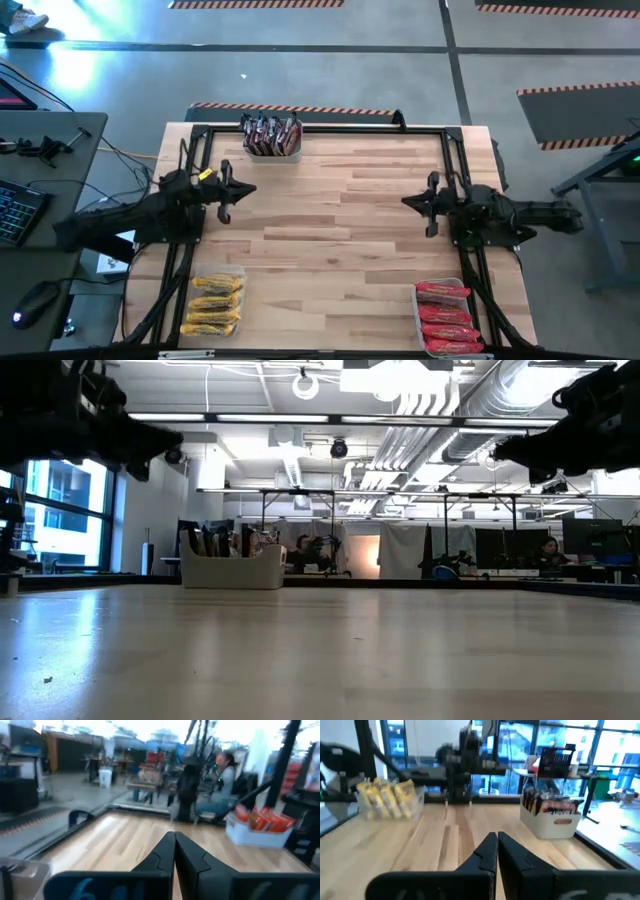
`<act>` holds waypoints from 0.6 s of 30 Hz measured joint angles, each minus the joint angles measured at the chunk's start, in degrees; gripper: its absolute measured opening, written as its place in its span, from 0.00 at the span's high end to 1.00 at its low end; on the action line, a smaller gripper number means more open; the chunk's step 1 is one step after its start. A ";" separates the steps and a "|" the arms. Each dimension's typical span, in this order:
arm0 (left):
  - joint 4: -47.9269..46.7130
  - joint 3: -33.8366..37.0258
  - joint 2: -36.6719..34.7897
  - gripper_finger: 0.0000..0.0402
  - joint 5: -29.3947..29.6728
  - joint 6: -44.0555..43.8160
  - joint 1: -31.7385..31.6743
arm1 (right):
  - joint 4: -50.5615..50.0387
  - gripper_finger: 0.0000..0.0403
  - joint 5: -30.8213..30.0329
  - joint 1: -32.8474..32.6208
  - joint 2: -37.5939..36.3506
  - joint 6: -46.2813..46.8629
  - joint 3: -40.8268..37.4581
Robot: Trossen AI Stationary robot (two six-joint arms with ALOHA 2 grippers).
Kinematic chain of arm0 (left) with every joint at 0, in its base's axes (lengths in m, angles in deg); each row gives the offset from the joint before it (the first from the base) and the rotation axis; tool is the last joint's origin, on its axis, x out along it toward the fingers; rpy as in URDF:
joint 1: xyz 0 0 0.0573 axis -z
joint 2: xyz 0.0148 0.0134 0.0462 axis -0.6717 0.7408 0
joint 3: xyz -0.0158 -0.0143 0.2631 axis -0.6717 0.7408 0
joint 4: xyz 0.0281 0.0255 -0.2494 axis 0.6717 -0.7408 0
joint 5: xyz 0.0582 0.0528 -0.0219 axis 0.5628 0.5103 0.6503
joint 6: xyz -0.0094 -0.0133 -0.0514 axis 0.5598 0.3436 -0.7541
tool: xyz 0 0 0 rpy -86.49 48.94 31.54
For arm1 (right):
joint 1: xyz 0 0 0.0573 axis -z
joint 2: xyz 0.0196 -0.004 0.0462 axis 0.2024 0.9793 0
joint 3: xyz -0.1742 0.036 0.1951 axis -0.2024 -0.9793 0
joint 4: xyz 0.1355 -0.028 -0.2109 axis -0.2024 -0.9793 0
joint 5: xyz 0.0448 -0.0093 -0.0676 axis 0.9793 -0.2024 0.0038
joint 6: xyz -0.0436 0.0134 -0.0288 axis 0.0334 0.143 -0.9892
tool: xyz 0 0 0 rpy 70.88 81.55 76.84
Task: Sort Maruchan noodles
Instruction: Return to Home position
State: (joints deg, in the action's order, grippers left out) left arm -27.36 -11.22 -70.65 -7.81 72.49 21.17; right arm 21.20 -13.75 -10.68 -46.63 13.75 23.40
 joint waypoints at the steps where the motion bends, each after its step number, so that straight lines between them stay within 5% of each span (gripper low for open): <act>1: -1.04 0.87 -0.79 1.00 -0.03 -0.74 -0.77 | -0.09 1.00 0.44 0.34 -0.96 0.38 0.00; 18: -14.34 0.77 -14.51 1.00 -2.85 0.75 -2.63 | -0.44 1.00 2.25 4.39 -0.97 2.38 -0.02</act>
State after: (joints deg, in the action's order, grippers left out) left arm -41.70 -10.45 -85.15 -10.66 73.23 18.54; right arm 20.75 -11.51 -6.29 -47.60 16.13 23.38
